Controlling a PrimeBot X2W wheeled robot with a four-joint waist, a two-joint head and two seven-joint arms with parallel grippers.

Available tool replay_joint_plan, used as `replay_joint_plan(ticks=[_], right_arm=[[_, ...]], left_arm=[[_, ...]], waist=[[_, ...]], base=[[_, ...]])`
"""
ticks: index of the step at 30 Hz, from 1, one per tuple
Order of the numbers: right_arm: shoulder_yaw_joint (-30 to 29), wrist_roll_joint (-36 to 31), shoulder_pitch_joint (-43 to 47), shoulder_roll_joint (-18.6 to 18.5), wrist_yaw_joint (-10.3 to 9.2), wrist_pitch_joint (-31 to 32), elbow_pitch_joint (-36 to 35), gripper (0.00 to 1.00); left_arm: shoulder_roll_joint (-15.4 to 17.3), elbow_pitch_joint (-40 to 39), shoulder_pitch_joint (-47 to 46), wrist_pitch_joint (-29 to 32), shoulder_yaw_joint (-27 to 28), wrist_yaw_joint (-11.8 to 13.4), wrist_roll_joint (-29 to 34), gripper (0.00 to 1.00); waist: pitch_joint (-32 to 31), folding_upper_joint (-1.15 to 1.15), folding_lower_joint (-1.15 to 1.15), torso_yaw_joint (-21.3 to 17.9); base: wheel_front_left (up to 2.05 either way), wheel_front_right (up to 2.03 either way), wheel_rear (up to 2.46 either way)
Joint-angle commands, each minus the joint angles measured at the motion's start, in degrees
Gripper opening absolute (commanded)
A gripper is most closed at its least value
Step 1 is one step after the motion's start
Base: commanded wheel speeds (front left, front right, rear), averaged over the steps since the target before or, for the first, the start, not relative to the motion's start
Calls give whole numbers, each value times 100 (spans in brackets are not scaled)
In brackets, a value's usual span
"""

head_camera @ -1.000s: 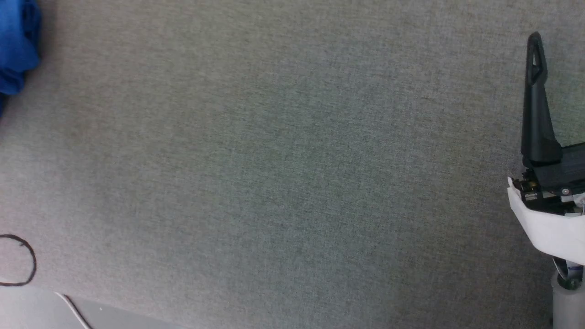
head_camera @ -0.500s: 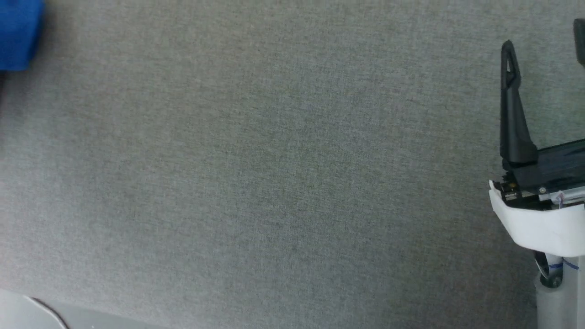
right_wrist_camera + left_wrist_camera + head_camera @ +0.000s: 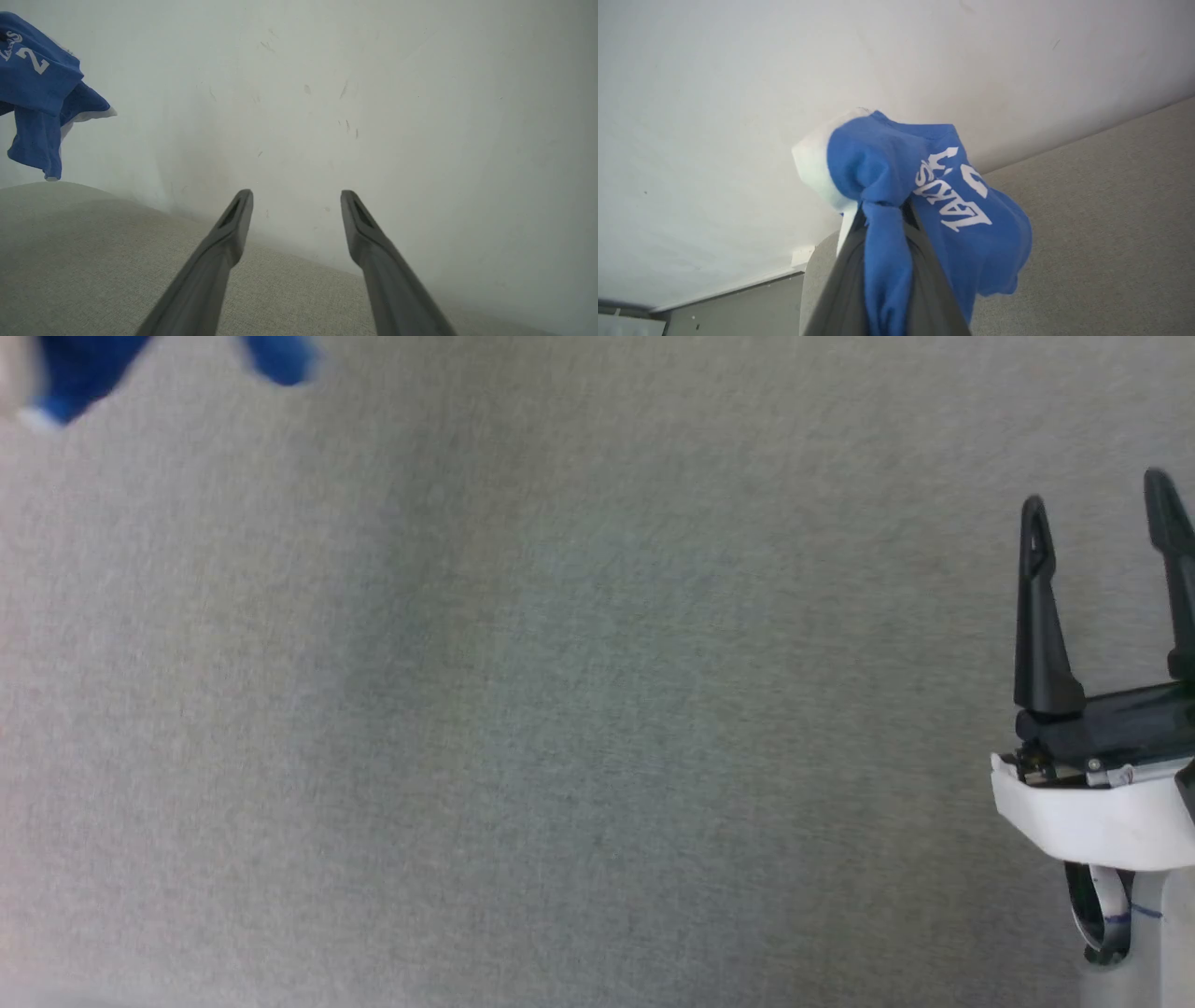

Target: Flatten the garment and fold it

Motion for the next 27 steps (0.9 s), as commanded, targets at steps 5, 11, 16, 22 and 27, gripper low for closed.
replay_joint_plan(ticks=[5, 11, 16, 22, 27], right_arm=[[-93, 298, 166, 26, -11, -26, 83, 100], [-220, 581, 280, 28, -11, -26, 154, 100], [-270, 727, 361, 28, -11, -26, 198, 100], [-333, 816, 428, 29, -11, -26, 255, 100], [-320, 823, 451, 29, -11, -26, 320, 100]], left_arm=[[-616, -552, -435, 18, -755, -37, 119, 0], [-1408, -688, -208, -231, -1515, -37, 24, 0], [-1963, -477, 350, -517, -2256, -37, -48, 0], [-2547, 64, 1043, -866, -3399, -37, -245, 0], [-2911, 522, 1493, -920, -4215, -37, -317, 0]], waist=[[-742, 0, 1, -765], [-884, 0, 1, -1302], [-892, 0, 1, -1667], [-872, 0, 1, -1852], [-902, 0, 1, -1884]], base=[[0, 0, 0], [0, 0, 0], [0, 0, 0], [0, 0, 0], [0, 0, 0]])
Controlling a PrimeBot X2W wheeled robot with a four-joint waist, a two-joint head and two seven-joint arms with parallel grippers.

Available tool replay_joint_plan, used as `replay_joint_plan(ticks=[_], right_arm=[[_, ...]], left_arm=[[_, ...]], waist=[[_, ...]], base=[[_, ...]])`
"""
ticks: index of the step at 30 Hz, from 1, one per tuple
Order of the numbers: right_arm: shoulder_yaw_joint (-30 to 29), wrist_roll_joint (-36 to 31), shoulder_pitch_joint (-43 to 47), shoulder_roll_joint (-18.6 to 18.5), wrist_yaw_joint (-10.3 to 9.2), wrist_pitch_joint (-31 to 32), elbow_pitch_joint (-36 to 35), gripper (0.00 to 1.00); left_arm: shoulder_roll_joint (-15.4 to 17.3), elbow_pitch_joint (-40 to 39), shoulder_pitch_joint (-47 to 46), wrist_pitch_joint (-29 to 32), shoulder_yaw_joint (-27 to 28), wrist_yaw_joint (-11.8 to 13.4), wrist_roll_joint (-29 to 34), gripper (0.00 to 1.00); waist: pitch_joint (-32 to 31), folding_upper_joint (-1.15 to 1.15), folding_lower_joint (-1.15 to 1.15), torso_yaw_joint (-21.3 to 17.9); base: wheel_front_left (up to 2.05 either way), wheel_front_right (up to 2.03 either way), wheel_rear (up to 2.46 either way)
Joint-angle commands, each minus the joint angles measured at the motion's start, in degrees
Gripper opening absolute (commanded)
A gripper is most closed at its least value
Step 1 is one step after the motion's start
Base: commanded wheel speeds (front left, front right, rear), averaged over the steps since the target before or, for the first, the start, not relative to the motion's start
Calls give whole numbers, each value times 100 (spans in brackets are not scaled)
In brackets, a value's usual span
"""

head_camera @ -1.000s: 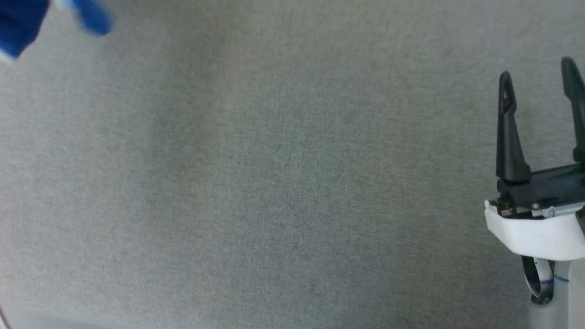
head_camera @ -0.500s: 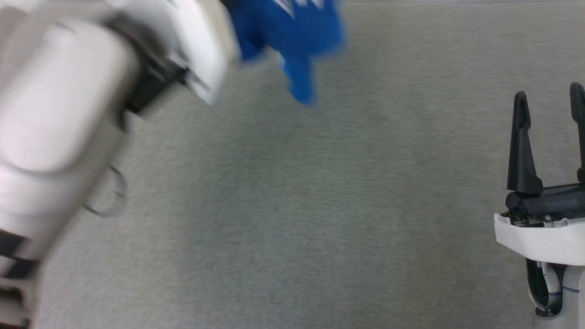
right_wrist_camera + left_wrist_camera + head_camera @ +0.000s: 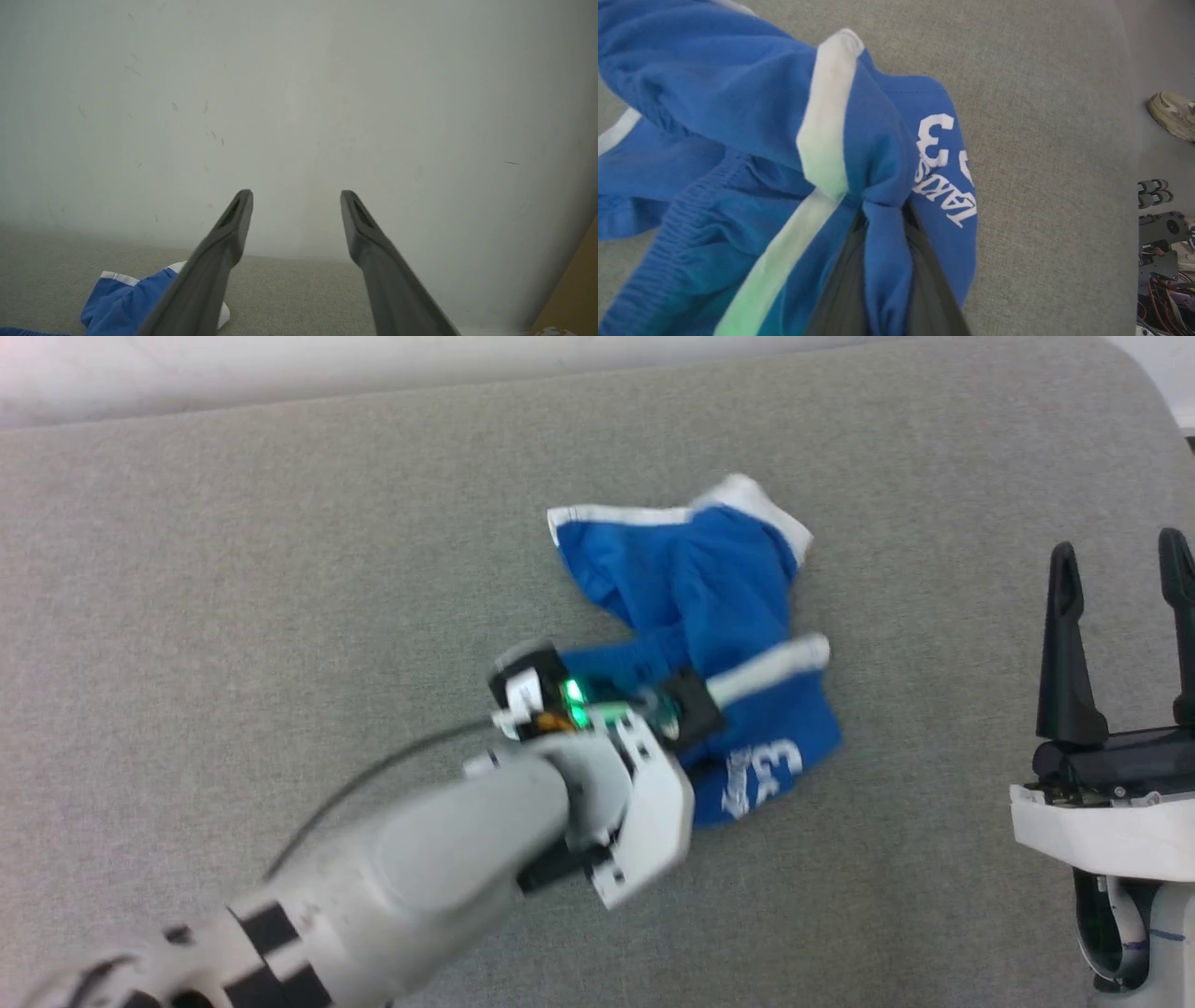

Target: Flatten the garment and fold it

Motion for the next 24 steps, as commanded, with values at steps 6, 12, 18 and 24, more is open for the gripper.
replay_joint_plan(ticks=[6, 12, 18, 24], right_arm=[[-7, -34, 121, 17, -11, -26, 115, 100], [4, -104, 368, 17, -11, -26, 176, 100], [-38, -118, 597, 17, -11, -26, 188, 100], [-28, -118, 715, 17, -11, -26, 179, 100]], left_arm=[[-348, 273, 557, 42, -134, -37, 33, 0], [-490, 505, 341, -1216, 85, -33, -48, 100], [-433, 268, 308, -2478, 677, 539, 144, 100], [-79, -151, 752, -2916, 1559, 1773, 682, 100]], waist=[[-240, 0, 0, 119], [-701, 0, 0, 360], [-1048, 0, 0, 563], [-1186, 0, 0, 692]], base=[[0, 0, 0], [0, 0, 0], [0, 0, 0], [0, 0, 0]])
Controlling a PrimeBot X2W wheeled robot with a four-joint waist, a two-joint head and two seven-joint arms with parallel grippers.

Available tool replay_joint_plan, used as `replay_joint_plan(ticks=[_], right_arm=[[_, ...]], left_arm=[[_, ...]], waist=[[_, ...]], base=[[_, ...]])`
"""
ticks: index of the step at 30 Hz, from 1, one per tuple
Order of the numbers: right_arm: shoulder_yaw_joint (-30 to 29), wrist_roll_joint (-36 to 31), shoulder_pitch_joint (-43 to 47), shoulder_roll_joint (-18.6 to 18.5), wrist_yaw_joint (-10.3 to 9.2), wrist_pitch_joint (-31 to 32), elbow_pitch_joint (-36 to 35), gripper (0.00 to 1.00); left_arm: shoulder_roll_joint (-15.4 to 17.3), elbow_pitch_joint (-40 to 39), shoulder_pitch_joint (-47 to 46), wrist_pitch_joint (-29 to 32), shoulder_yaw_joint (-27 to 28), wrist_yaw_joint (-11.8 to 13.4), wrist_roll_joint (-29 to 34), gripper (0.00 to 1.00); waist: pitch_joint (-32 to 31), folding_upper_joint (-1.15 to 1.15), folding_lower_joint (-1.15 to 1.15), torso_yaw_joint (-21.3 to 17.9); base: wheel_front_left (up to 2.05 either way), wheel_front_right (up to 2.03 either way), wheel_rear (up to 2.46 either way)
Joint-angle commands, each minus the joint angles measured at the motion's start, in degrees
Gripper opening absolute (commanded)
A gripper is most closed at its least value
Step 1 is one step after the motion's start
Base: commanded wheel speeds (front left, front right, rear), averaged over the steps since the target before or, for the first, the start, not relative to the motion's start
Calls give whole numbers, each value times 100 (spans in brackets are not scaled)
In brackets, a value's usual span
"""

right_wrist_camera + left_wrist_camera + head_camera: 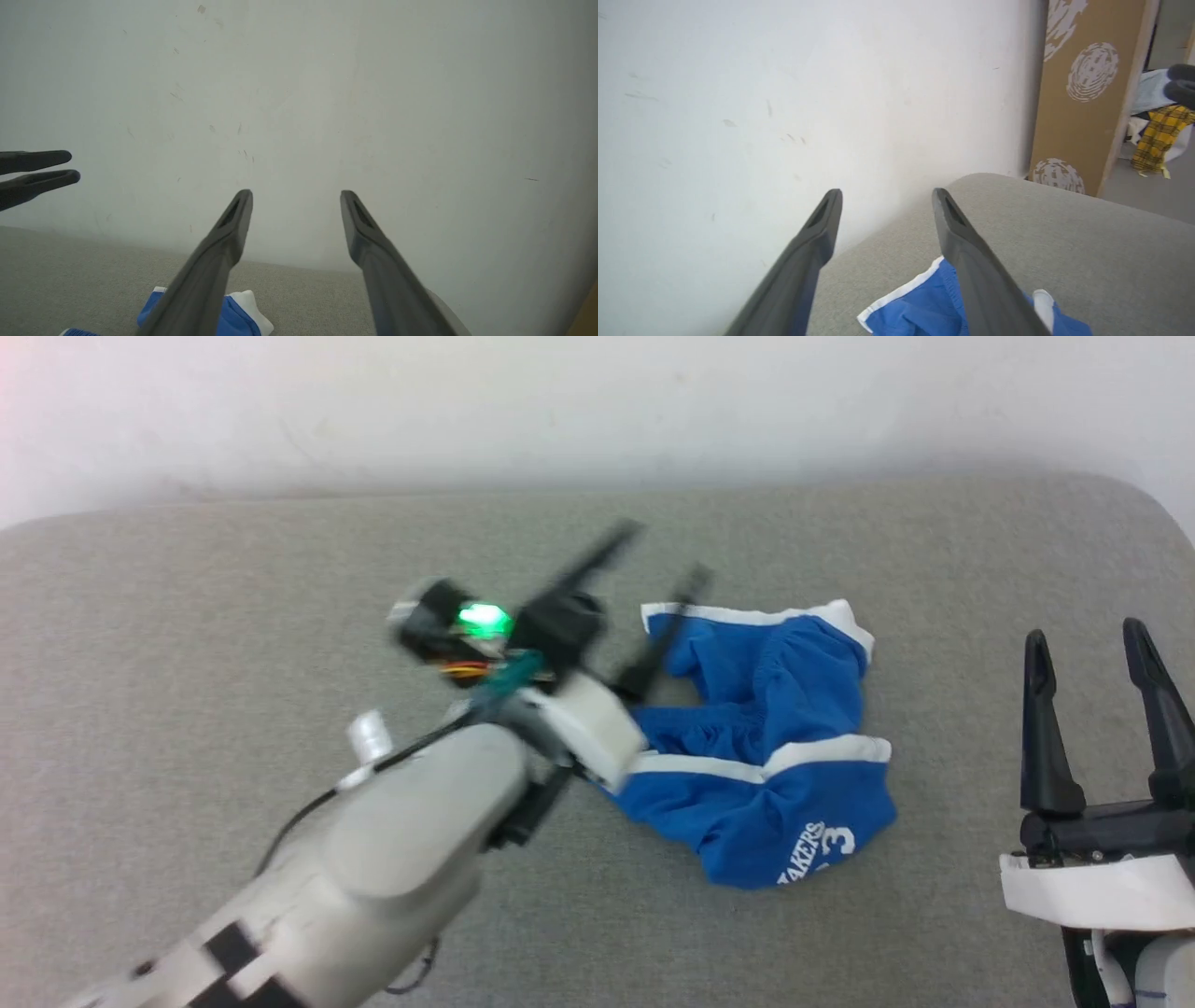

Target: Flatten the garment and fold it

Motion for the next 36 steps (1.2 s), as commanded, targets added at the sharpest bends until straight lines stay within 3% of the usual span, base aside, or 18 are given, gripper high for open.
replay_joint_plan(ticks=[1, 5, 7, 11, 14, 18, 27, 36], right_arm=[[7, -24, 58, 16, -11, -26, 7, 100], [-7, -22, 81, 16, -11, -26, -5, 100], [-26, -16, 93, 16, -11, -26, -6, 100], [-29, -26, 127, 16, -11, -26, 16, 100], [-61, -13, 163, 16, -11, -26, 42, 100], [-99, 56, 233, 16, -11, -26, 116, 100], [-102, 175, 393, 16, -11, -26, 415, 100], [-21, 222, 415, 16, -11, -26, 547, 100]], left_arm=[[122, -121, 206, -26, 190, 221, 171, 100], [343, -1009, 973, -32, 1434, 1031, 745, 100], [441, -1388, 1454, -33, 1994, 1275, 1069, 100], [494, -1906, 2423, -33, 3057, 1578, 1533, 100], [423, -2130, 3114, -34, 3677, 1583, 1777, 100], [225, -2365, 3876, -34, 4197, 1349, 2099, 100], [-372, -2071, 4678, -34, 4703, 255, 2580, 100], [-721, -1888, 4668, -34, 5099, -271, 2987, 100]], waist=[[-125, 0, 1, 132], [-146, 0, 1, 181], [-153, 0, 1, 204], [-181, 0, 1, 228], [-220, 0, 1, 240], [-264, 0, 1, 255], [-304, 0, 1, 317], [-351, 0, 1, 302]], base=[[0, 0, 0], [0, 0, 0], [0, 0, 0], [0, 0, 0], [0, 0, 0], [0, 0, 0], [0, 0, 0], [0, 0, 0]])
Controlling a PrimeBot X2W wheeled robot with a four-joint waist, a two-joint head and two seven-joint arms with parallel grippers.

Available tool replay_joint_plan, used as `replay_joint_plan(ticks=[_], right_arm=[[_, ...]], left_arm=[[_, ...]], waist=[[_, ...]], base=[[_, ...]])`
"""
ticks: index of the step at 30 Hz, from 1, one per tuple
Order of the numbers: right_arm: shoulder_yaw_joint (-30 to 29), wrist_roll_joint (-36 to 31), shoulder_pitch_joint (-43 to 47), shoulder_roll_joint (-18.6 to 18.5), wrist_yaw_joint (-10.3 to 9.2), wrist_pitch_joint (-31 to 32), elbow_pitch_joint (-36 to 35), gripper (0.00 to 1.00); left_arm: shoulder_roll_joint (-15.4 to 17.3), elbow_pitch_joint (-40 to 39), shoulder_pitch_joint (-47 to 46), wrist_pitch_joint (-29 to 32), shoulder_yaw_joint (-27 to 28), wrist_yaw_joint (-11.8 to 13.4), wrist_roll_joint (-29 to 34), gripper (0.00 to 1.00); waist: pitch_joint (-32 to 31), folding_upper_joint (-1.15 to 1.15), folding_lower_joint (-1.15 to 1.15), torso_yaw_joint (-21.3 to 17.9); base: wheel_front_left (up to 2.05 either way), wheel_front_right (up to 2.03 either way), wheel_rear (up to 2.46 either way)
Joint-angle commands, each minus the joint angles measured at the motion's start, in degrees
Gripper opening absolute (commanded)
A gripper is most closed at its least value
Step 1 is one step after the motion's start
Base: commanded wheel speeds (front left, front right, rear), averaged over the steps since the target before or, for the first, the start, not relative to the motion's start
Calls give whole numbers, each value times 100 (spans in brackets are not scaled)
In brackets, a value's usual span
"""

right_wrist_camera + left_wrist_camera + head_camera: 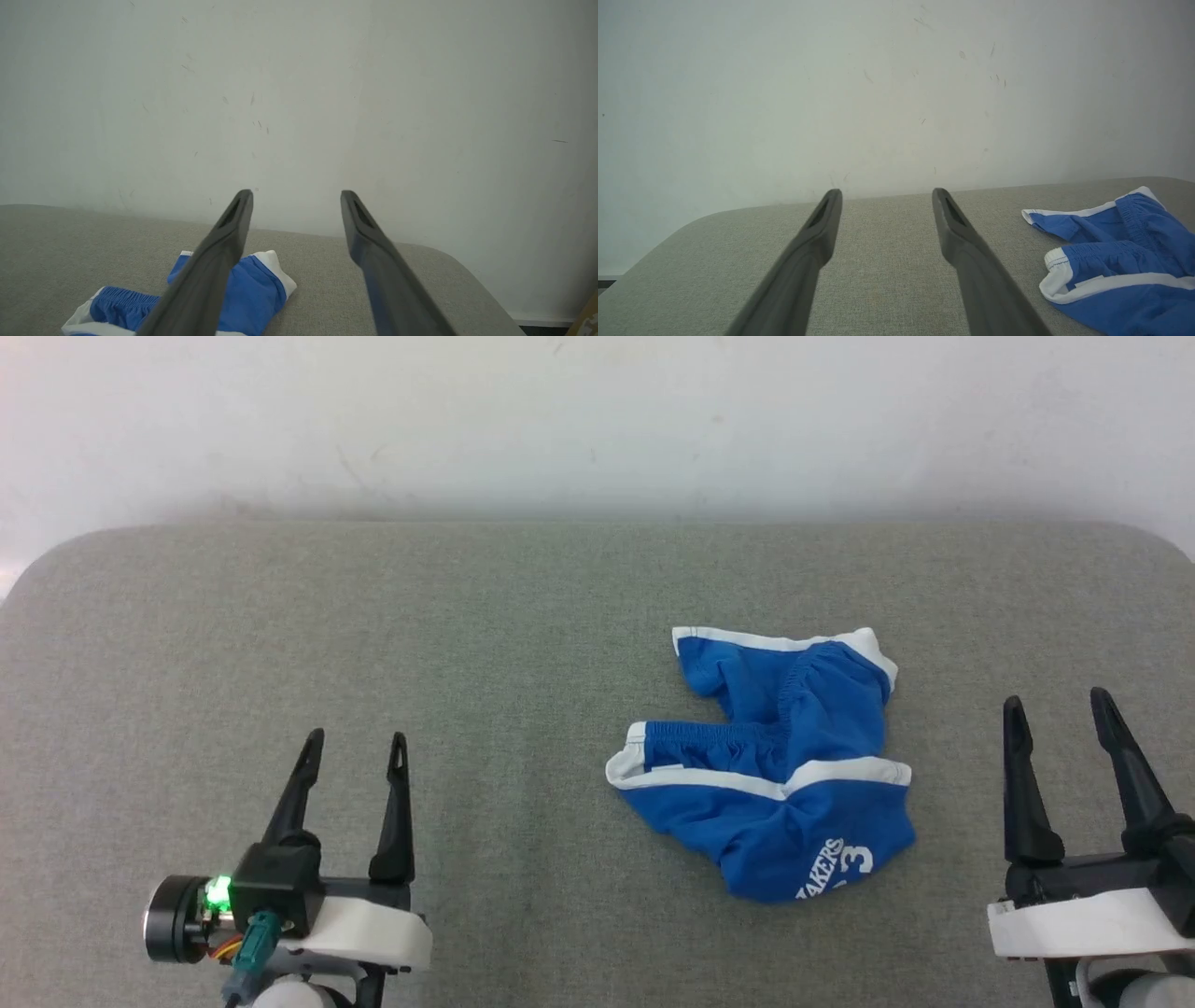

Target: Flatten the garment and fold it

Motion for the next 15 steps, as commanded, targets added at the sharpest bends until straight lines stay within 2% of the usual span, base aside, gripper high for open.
replay_joint_plan(ticks=[1, 6, 10, 15], right_arm=[[28, 28, 29, 15, -11, -26, 18, 100], [31, 39, -48, 15, -11, -26, 4, 100], [62, 21, -145, 15, -11, -26, -33, 100], [61, 2, -245, 15, -11, -26, -69, 100]], left_arm=[[-33, 25, -8, -27, 76, -60, 90, 100], [-51, 92, -508, -27, 132, -303, 258, 100], [43, 400, -1396, -27, 22, -672, 340, 100], [204, 1417, -2624, 41, -414, -1178, 369, 100]], waist=[[-3, 0, 0, -20], [57, 0, 0, -64], [174, 0, 0, -113], [329, 0, 0, -216]], base=[[0, 0, 0], [0, 0, 0], [0, 0, 0], [0, 0, 0]])
